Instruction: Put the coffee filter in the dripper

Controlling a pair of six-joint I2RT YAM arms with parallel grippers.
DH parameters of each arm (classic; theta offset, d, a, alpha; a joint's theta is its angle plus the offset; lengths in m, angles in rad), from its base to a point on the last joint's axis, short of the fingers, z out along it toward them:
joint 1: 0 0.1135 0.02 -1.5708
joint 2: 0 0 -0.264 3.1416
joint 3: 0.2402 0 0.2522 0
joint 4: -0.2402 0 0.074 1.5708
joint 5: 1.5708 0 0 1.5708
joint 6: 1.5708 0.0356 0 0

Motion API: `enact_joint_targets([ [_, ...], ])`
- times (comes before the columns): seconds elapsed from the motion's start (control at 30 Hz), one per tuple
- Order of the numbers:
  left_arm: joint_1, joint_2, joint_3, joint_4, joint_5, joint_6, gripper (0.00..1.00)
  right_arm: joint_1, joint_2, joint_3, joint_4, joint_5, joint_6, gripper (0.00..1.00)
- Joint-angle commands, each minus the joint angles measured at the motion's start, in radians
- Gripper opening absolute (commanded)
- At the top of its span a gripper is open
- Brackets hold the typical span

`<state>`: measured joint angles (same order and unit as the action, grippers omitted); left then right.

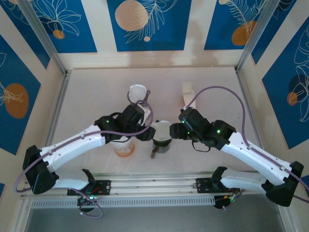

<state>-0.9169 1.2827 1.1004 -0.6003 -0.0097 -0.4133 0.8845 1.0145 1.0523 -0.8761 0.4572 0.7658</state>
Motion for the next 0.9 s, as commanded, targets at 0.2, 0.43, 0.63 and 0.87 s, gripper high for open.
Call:
enact_joint_targets([
  [0.2, -0.005, -0.068, 0.026, 0.027, 0.005, -0.019, 0.70, 0.007, -0.055, -0.015, -0.015, 0.062, 0.040, 0.65],
  [0.43, 0.039, -0.194, 0.022, 0.001, -0.071, -0.033, 0.70, 0.007, -0.085, -0.039, -0.016, 0.077, 0.050, 0.65],
  [0.63, 0.204, -0.326, -0.020, -0.042, -0.080, -0.049, 0.67, 0.006, -0.103, -0.067, -0.014, 0.080, 0.060, 0.64],
  [0.87, 0.549, -0.420, -0.144, -0.003, 0.070, -0.091, 0.57, 0.005, -0.150, -0.095, -0.014, 0.092, 0.069, 0.64],
])
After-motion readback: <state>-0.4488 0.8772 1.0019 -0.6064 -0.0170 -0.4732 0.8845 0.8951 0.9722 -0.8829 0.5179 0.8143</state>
